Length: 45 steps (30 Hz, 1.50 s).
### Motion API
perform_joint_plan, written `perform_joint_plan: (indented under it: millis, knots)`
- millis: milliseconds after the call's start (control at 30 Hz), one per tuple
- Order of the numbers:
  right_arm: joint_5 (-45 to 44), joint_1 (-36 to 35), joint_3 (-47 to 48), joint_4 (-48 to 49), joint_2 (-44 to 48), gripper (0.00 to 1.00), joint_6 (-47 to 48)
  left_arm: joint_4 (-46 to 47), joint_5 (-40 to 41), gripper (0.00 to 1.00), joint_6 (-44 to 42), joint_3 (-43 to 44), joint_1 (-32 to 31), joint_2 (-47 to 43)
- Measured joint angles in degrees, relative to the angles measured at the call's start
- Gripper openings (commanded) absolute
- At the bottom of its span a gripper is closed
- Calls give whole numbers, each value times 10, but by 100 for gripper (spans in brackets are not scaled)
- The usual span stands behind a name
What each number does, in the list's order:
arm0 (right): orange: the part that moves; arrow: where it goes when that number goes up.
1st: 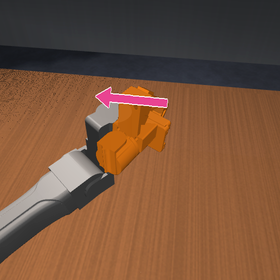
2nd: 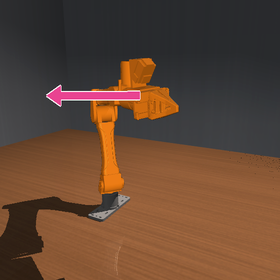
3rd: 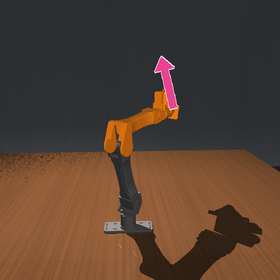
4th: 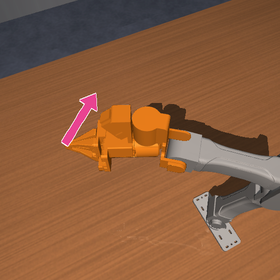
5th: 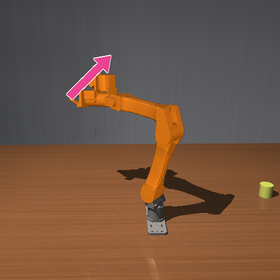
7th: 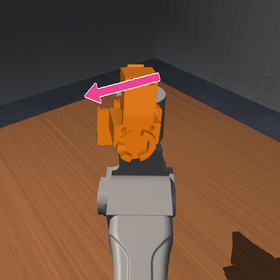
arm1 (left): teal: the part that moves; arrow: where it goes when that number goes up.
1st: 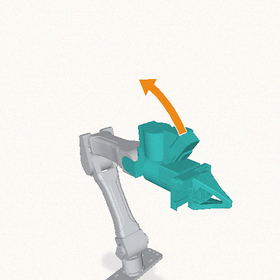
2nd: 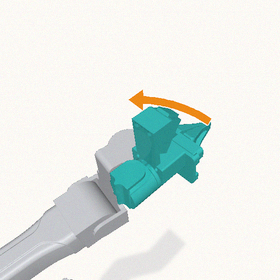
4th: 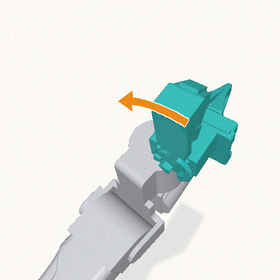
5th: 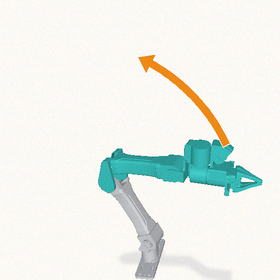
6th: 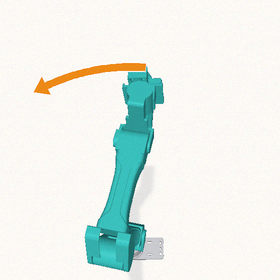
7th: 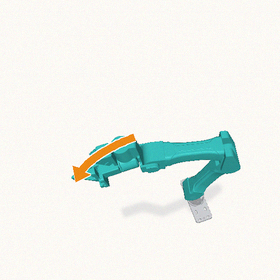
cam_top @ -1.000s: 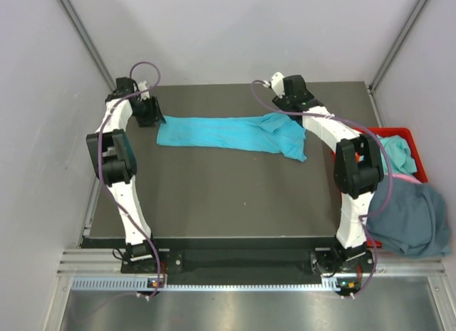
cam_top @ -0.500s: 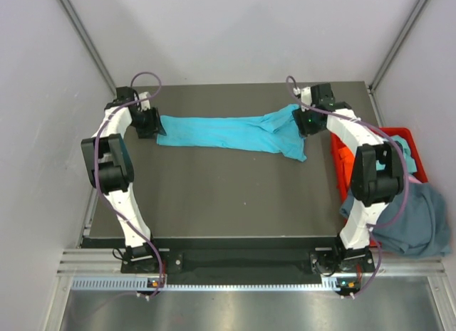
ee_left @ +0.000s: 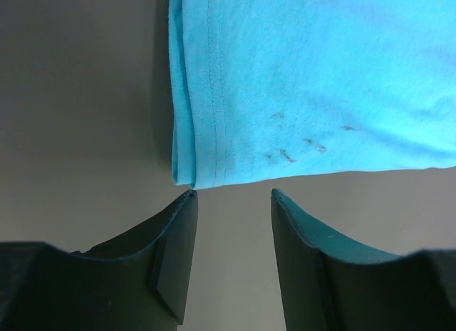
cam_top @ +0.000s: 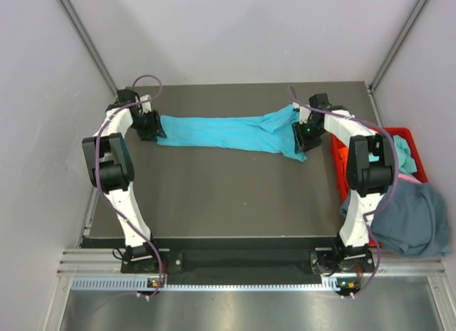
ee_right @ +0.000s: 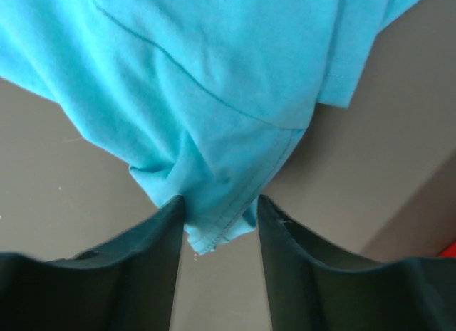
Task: Fold and stack the t-shirts
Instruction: Fold the tshirt
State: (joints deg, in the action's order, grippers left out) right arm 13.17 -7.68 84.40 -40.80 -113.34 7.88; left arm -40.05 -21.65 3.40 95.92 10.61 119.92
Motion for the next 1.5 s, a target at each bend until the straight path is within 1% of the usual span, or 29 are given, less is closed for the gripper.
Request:
perform_joint_plan:
  millis: [33, 67, 100, 200, 267, 300, 367, 600, 633, 667, 733, 833, 900, 1267, 1400, 1433, 1500]
  knots:
    - [4, 0, 0, -3, 0, 35, 1, 0, 0, 47, 0, 0, 0, 3]
    - [9, 1, 0, -7, 0, 30, -1, 0, -1, 42, 0, 0, 0, 6]
    - [13, 1, 0, -9, 0, 17, -1, 0, -2, 40, 1, 0, 0, 9]
    - [30, 7, -4, -13, 0, 2, -4, -1, -6, 25, 4, 0, 0, 20]
    - [35, 12, -9, -16, 0, 0, -5, 0, -9, 15, 4, 0, 0, 25]
    - [37, 15, -12, -18, 0, 0, -6, -1, -11, 5, 5, 0, 0, 28]
    - [38, 21, -15, -23, 0, 0, -5, -1, -13, 0, 3, 1, 0, 32]
    - [43, 39, -15, -34, 0, 0, 0, -8, -13, 0, -2, 15, 0, 45]
    - [43, 41, -15, -34, 0, 0, 0, -8, -13, 6, -2, 15, 0, 45]
    - [43, 43, -15, -34, 0, 0, 0, -9, -13, 18, -3, 15, 0, 45]
    - [44, 45, -15, -35, 0, 0, 0, -10, -12, 35, -5, 15, 0, 45]
    - [46, 45, -15, -35, 0, 0, 1, -11, -11, 39, -2, 15, 0, 45]
    - [46, 45, -15, -35, 0, 0, 0, -11, -9, 40, -2, 15, 0, 45]
    - [49, 45, -15, -36, 0, 0, 1, -5, 26, 41, -3, 6, 0, 44]
    - [49, 45, -15, -36, 0, 0, 1, -6, 30, 32, -2, 20, 0, 48]
    - [49, 45, -15, -36, 0, 0, 1, -5, 29, 23, -1, 27, 0, 52]
    - [49, 45, -15, -36, 0, 0, 1, -4, 28, 13, 0, 31, 0, 55]
